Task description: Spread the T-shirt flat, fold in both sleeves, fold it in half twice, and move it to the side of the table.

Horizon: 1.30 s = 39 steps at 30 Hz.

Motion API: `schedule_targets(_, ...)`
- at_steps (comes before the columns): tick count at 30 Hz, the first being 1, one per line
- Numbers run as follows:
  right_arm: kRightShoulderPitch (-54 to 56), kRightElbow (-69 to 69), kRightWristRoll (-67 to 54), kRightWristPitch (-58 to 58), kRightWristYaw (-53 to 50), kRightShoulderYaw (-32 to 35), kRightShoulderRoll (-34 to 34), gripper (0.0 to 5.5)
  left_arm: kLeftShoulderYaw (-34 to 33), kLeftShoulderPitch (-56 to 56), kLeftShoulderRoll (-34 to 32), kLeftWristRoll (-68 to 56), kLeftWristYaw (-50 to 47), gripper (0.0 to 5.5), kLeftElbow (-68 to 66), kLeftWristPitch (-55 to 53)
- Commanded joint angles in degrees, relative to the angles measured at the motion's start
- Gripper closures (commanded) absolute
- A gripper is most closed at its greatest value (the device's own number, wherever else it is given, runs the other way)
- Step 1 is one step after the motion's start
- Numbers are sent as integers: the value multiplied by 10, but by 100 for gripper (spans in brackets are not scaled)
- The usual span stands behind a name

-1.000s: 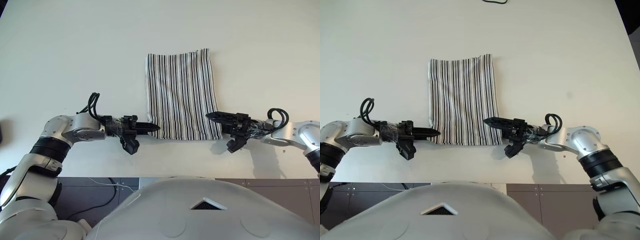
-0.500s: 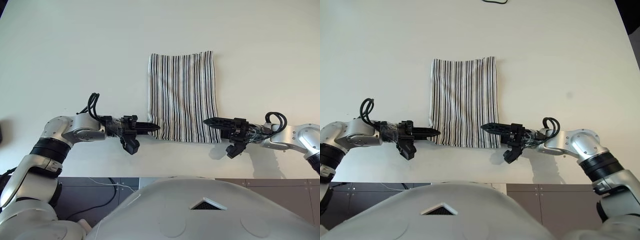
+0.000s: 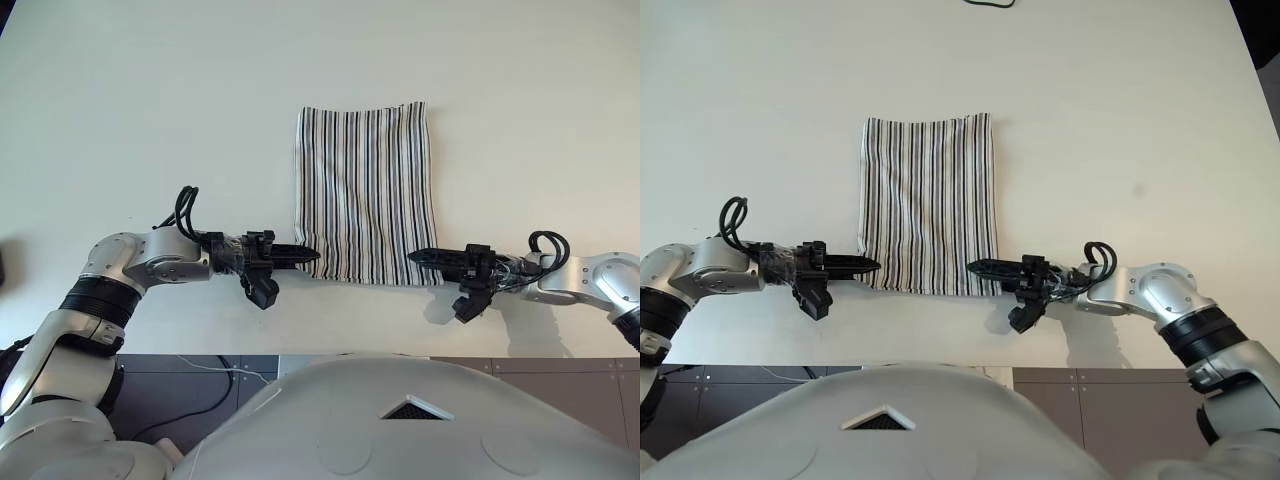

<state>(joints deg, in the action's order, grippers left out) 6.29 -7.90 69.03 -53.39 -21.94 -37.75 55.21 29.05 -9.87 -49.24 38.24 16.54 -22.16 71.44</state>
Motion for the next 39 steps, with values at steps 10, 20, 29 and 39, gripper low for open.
schedule_targets(10,-11,-56,-104,-14,243,-41,17,466,4,41,-23,-4,29,538,13,-5)
schedule_targets(20,-3,-6,-226,-30,389,-16,36,540,4,33,-4,-46,59,538,32,-34)
schedule_targets(29,-82,143,-473,50,515,61,103,540,12,150,-151,-342,196,539,240,-186)
schedule_targets(39,-329,419,-774,225,555,269,254,540,-102,315,-301,-569,265,539,452,-333)
